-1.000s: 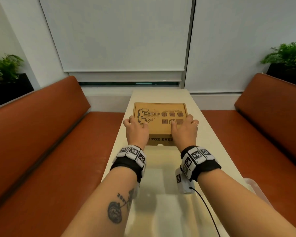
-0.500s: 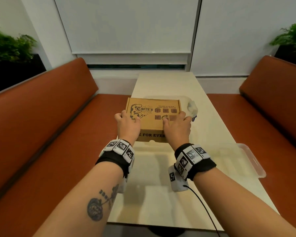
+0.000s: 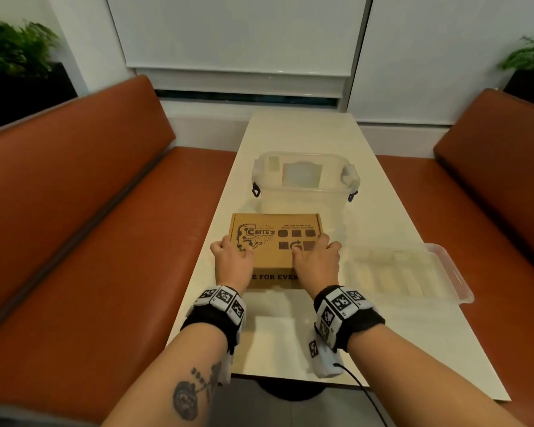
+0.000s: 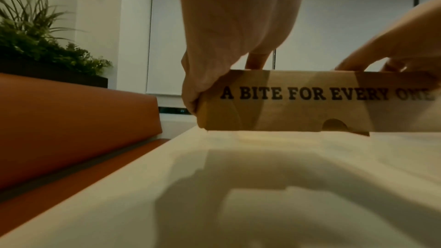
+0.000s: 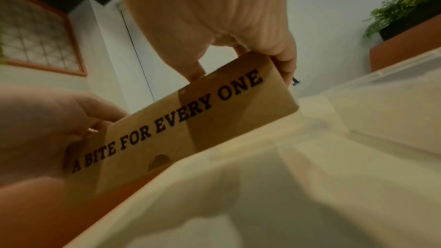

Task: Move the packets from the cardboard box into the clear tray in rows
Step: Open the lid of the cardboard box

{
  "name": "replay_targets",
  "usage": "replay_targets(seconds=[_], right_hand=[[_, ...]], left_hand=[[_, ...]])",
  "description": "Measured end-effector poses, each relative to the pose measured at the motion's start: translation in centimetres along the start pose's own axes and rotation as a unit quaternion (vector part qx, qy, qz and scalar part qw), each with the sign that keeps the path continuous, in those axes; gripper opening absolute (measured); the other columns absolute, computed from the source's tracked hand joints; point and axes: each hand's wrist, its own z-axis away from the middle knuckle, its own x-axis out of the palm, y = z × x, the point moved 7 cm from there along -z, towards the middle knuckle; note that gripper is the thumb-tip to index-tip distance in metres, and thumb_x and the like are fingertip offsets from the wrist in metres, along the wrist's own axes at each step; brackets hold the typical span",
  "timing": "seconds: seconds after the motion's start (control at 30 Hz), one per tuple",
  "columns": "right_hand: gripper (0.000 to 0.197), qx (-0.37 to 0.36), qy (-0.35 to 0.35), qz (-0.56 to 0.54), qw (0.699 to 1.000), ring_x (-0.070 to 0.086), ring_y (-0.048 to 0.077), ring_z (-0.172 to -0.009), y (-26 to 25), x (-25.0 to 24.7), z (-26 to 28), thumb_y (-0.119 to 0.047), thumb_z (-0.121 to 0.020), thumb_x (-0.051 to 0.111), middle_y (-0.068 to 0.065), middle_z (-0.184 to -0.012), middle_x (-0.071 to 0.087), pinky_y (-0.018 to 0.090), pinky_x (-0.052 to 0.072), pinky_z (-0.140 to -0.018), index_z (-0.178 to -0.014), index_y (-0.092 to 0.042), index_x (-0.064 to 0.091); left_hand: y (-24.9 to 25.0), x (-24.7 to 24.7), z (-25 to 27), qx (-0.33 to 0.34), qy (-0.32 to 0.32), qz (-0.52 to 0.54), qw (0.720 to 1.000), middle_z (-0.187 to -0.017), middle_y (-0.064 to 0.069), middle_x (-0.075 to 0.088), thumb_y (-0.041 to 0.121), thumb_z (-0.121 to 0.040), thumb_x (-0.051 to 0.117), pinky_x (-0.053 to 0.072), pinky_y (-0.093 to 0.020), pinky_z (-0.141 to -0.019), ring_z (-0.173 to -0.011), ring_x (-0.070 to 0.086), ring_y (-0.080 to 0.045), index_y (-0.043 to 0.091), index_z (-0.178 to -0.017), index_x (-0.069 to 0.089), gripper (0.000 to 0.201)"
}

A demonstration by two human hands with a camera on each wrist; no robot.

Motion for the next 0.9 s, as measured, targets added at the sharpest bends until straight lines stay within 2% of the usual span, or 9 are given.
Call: replay_targets(seconds=[0.13,0.23,0.33,0.43,0.57,0.67,0.73,0.83,0.9], right_hand=[[0.063,0.025,-0.048,0.007,0.999,0.044,0.037,-0.118,1.7,2.1,-0.1,-0.039,-0.091,0.054,0.019,-0.129,0.035,0.045,0.040,-0.101,-0.137,-0.004,0.029],[0.064,0.031,-0.075,0.001,0.997,0.042,0.036,-0.120,2.4,3.0,-0.3,-0.039,-0.090,0.055,0.018,-0.129,0.034,0.044,0.039,-0.102,-0.138,-0.006,0.028],[0.063,0.027,-0.093,-0.004,0.995,0.041,0.035,-0.120,3.1,3.9,-0.3,-0.037,-0.089,0.057,0.017,-0.128,0.034,0.044,0.040,-0.103,-0.137,-0.007,0.028],[0.061,0.021,-0.092,-0.005,0.996,0.041,0.034,-0.120,3.5,4.4,-0.4,-0.035,-0.089,0.057,0.016,-0.127,0.035,0.043,0.040,-0.102,-0.136,-0.007,0.030],[0.062,0.007,-0.082,0.008,0.997,0.042,0.033,-0.118,3.6,4.4,-0.6,-0.037,-0.089,0.056,0.016,-0.126,0.037,0.043,0.042,-0.100,-0.136,-0.006,0.031],[0.060,-0.057,-0.034,0.095,0.993,0.041,0.029,-0.117,2.8,3.9,-0.6,-0.041,-0.089,0.053,0.014,-0.128,0.042,0.039,0.038,-0.101,-0.135,-0.007,0.034],[0.062,-0.130,-0.017,0.137,0.982,0.036,0.028,-0.125,1.8,4.1,-0.4,-0.043,-0.088,0.052,0.014,-0.135,0.040,0.039,0.030,-0.110,-0.137,-0.009,0.034],[0.068,-0.240,-0.074,0.160,0.955,0.024,0.028,-0.137,0.4,6.0,0.5,-0.049,-0.088,0.051,0.013,-0.148,0.029,0.041,0.017,-0.116,-0.142,-0.013,0.029],[0.070,-0.312,-0.118,0.180,0.925,0.025,0.027,-0.137,-0.2,7.4,1.5,-0.052,-0.086,0.051,0.010,-0.149,0.028,0.041,0.017,-0.116,-0.142,-0.016,0.029]], left_hand=[[-1.7,1.2,0.0,-0.024,-0.028,-0.002,0.999,-0.136,-0.015,0.029,0.020,-0.096,0.051,0.039,-0.032,-0.098,-0.108,0.055,-0.032,0.000,-0.139,0.033,0.051],[-2.8,1.8,-0.3,-0.036,-0.042,-0.004,0.998,-0.130,-0.016,0.032,0.014,-0.096,0.049,0.039,-0.032,-0.096,-0.106,0.053,-0.032,-0.001,-0.133,0.037,0.042],[-3.7,2.2,-0.5,-0.036,-0.046,-0.016,0.998,-0.128,-0.016,0.034,0.011,-0.097,0.047,0.038,-0.030,-0.097,-0.114,0.048,-0.031,-0.002,-0.134,0.036,0.041],[-4.4,2.3,-0.5,-0.049,-0.042,-0.019,0.998,-0.131,-0.015,0.031,0.008,-0.097,0.046,0.039,-0.030,-0.094,-0.112,0.051,-0.031,-0.001,-0.139,0.033,0.044],[-4.5,2.2,-1.0,-0.053,-0.030,-0.041,0.997,-0.131,-0.019,0.036,0.006,-0.096,0.044,0.040,-0.034,-0.093,-0.112,0.050,-0.035,-0.002,-0.134,0.038,0.038],[-4.5,1.8,-1.7,-0.062,-0.021,-0.062,0.996,-0.129,-0.021,0.043,0.002,-0.096,0.039,0.041,-0.038,-0.090,-0.112,0.049,-0.037,-0.002,-0.125,0.045,0.031],[-4.7,1.6,-2.2,-0.085,-0.023,-0.062,0.994,-0.129,-0.020,0.046,0.004,-0.098,0.034,0.042,-0.035,-0.085,-0.111,0.052,-0.034,0.000,-0.126,0.046,0.031],[-5.6,1.2,-2.9,-0.104,-0.029,-0.068,0.992,-0.123,-0.019,0.056,0.012,-0.101,0.032,0.041,-0.033,-0.077,-0.107,0.055,-0.034,0.002,-0.124,0.051,0.031],[-6.2,1.1,-3.2,-0.109,-0.036,-0.067,0.991,-0.120,-0.019,0.059,0.017,-0.102,0.033,0.040,-0.031,-0.076,-0.106,0.055,-0.033,0.003,-0.120,0.054,0.031]])
